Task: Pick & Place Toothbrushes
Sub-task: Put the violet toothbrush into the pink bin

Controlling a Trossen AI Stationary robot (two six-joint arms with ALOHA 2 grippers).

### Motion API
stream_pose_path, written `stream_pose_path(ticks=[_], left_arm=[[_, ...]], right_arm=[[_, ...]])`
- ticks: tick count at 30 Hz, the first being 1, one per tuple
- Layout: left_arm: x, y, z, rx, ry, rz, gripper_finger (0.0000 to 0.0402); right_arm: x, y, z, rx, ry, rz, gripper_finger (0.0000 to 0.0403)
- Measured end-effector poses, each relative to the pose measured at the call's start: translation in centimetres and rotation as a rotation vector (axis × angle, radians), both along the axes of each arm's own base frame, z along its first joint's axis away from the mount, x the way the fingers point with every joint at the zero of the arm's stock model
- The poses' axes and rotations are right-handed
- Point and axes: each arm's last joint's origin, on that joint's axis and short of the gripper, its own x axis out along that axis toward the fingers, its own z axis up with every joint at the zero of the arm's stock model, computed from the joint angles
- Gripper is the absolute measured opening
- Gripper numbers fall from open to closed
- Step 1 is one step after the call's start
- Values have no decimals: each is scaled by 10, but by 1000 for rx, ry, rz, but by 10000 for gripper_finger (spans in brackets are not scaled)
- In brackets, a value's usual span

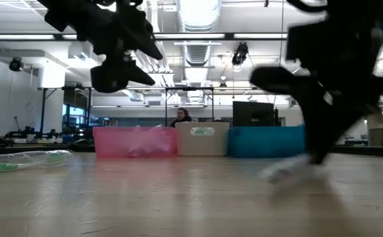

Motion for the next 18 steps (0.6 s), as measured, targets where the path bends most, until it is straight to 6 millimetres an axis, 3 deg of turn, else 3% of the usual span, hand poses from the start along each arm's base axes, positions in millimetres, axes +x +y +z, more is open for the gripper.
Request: stream_pose_path(ticks=[7,10,14,18], left_arm=[[-1,-5,0,-272,57,-24,216],[1,-6,1,-347,61,-53,216],[3,-9,6,-372,10,-130,216],[5,-9,9,-339,-34,-165,216]], right_arm=[[14,12,32,-328,-170,198,8],[20,18,46,-519,-294,187,6],[27,20,60,-773,-414,142,6],[35,22,67,-851,-488,130,6]])
